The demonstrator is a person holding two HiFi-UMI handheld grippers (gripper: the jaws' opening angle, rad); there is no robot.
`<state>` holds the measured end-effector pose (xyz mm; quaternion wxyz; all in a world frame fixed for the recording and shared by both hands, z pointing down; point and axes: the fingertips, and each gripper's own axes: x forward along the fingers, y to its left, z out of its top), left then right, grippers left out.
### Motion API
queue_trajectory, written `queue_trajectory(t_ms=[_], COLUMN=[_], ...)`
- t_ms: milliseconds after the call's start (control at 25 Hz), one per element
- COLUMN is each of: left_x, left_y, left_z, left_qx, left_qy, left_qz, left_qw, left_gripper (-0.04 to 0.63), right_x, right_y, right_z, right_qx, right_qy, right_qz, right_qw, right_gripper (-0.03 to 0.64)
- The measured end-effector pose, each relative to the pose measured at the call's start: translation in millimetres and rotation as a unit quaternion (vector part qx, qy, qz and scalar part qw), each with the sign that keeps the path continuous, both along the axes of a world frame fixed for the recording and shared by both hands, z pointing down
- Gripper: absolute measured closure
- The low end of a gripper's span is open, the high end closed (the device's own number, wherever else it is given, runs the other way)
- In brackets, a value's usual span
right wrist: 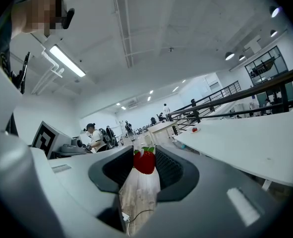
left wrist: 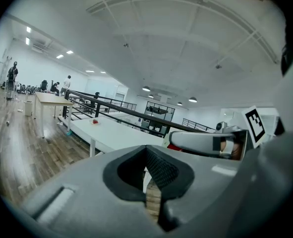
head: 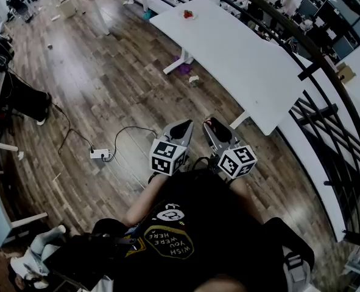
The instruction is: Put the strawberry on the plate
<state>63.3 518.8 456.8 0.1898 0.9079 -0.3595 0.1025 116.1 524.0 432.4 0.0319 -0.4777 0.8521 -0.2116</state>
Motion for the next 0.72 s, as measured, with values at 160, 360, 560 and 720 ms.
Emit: queue_trajectory(t_ms=[160, 360, 560, 720], left_x=[1, 0, 13, 27], left_y=[3, -12, -44, -71], left_z=[10, 15, 5, 1], left_qx=[-0.019, -0.026, -0.031, -0.026], left_qy=[0.006, 0.008, 0.029, 0.034], left_qz=[0.007, 0.002, -0.01, -0.021], left_qw=[0.9998, 0.9996, 0.999, 0.9988], left_gripper=[0.594, 0.594, 0.594, 0.594], right_x=[-4, -7, 7, 25], right_y=[1, -17, -52, -79], right_z=[7, 11, 3, 1], right_qx=[-0.016, -0.025, -0.02, -0.012], right_qy=[-0.003, -0.007, -0.013, -0.017], right_qz=[0.001, -0.013, -0.022, -0.023], right_qw=[1.0, 1.0, 0.999, 0.999], right_gripper=[0.474, 0.474, 0.474, 0.474])
